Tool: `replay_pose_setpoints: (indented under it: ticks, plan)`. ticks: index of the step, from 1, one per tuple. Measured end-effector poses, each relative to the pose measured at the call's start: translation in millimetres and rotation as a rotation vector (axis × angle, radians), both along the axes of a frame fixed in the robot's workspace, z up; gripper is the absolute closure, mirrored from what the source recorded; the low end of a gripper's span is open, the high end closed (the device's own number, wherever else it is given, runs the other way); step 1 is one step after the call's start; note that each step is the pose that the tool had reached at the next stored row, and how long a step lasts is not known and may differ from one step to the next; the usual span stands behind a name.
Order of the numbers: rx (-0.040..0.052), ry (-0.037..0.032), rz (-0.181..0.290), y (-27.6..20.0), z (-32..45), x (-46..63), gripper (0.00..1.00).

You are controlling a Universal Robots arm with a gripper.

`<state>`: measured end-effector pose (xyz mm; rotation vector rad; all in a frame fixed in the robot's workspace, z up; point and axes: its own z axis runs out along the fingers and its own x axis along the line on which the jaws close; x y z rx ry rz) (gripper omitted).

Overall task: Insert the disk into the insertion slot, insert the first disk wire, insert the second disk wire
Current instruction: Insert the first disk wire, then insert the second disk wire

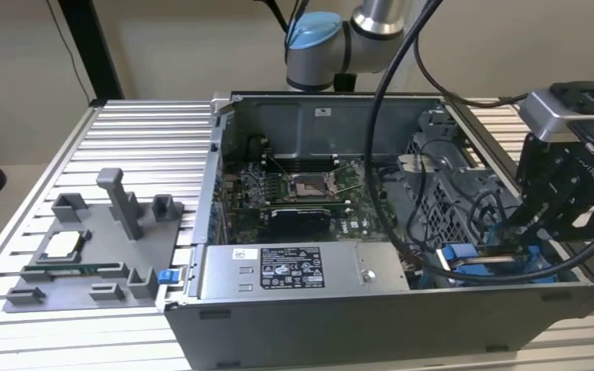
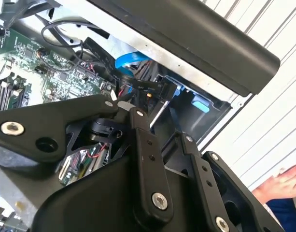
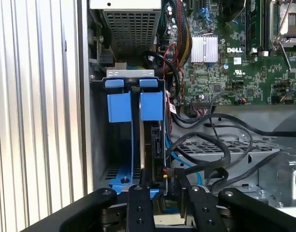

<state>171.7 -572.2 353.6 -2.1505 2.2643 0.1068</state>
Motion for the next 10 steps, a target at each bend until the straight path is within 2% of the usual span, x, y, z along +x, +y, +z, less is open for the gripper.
replay_pose_setpoints:
  ticks: [5,10]
  plan:
    - [0.0016,0.0093,0.000,-0.3,7.8,0.6,0.00]
    - [0.0061,0.0205,0.000,-4.0,12.1,1.8,0.00]
